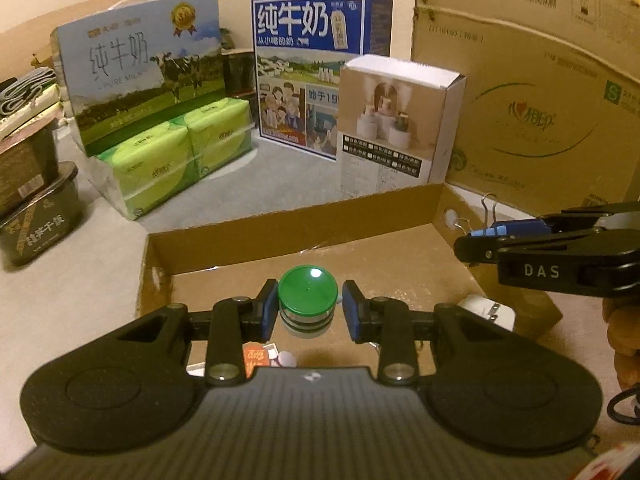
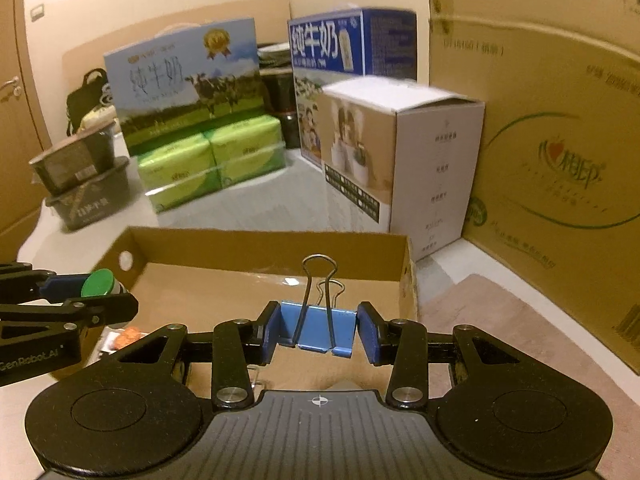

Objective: Organize rigid objects
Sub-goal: 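Lift the clip and jar toward the cardboard tray, then open both tools to drop the jar and clip into the tray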

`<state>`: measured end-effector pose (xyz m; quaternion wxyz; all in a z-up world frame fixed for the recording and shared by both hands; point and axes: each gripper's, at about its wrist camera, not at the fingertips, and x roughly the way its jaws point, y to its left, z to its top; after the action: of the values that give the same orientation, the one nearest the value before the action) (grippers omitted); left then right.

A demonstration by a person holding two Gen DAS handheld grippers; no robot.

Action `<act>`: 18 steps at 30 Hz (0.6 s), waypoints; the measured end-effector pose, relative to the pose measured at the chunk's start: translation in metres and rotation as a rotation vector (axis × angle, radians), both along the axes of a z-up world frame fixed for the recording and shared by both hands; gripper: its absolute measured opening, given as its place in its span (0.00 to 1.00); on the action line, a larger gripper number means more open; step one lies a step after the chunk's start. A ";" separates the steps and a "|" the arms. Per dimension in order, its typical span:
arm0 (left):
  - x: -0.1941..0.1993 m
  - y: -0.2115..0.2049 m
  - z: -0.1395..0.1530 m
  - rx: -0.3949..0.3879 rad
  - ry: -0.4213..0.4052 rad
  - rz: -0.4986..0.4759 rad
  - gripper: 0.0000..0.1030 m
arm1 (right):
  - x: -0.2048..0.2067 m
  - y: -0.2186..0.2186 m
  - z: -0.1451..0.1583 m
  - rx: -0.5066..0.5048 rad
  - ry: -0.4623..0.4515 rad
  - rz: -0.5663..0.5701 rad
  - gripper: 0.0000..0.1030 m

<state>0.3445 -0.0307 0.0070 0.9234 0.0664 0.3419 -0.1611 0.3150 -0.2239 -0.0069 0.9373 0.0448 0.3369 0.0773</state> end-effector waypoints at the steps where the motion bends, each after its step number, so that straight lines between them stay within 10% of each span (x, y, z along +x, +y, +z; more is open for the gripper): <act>1: 0.003 -0.001 -0.003 0.002 0.003 -0.002 0.30 | 0.004 0.000 -0.003 -0.001 0.007 -0.001 0.41; 18: 0.024 -0.002 -0.030 -0.020 0.039 0.022 0.39 | 0.029 0.000 -0.030 -0.006 0.065 0.005 0.41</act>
<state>0.3685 -0.0329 -0.0229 0.9190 0.0503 0.3589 -0.1554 0.3438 -0.2236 -0.0365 0.9257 0.0435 0.3677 0.0770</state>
